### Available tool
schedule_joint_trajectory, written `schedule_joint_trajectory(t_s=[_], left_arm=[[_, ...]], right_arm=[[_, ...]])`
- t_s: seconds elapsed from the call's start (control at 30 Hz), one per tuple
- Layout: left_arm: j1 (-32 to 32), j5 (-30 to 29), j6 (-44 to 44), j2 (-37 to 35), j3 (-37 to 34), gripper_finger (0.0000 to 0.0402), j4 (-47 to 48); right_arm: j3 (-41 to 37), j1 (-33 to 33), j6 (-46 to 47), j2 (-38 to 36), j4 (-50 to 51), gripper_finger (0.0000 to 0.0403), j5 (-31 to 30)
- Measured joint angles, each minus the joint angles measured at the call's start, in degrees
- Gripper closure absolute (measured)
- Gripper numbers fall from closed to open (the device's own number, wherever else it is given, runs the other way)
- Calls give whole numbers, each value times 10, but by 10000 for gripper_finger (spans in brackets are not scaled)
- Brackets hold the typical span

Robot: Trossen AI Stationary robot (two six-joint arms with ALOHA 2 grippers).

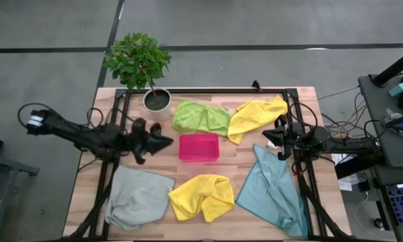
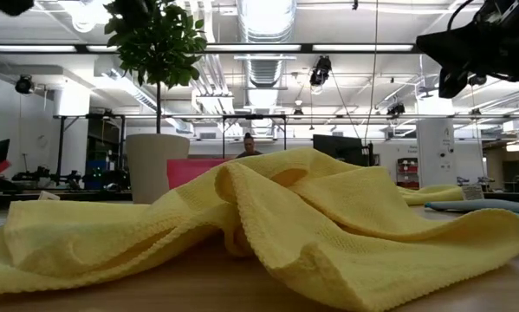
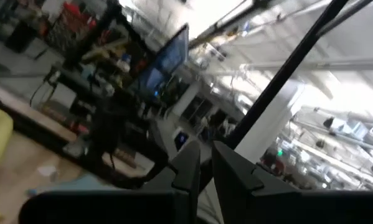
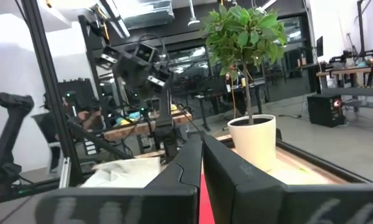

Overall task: Fold microfiber towels
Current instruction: Fold the bottom yellow microfiber cloth

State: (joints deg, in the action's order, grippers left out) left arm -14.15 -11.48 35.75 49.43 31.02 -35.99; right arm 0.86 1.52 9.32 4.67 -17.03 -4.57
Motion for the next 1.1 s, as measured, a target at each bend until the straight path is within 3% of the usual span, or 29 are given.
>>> schedule_joint_trajectory(t_s=[0.3, 0.6, 0.8, 1.1], left_arm=[[-76, -74, 10, 116, 92, 373, -5], [-143, -141, 166, 217, 153, 373, 9], [-189, -161, 307, 298, 230, 373, 168], [-229, -152, 427, 433, 431, 373, 460]], right_arm=[[0, 0, -24, 0, -19, 394, 0], [0, 0, -22, 0, -18, 394, 0], [0, 0, -18, 0, -17, 394, 0], [0, 0, -9, 0, -17, 394, 0]])
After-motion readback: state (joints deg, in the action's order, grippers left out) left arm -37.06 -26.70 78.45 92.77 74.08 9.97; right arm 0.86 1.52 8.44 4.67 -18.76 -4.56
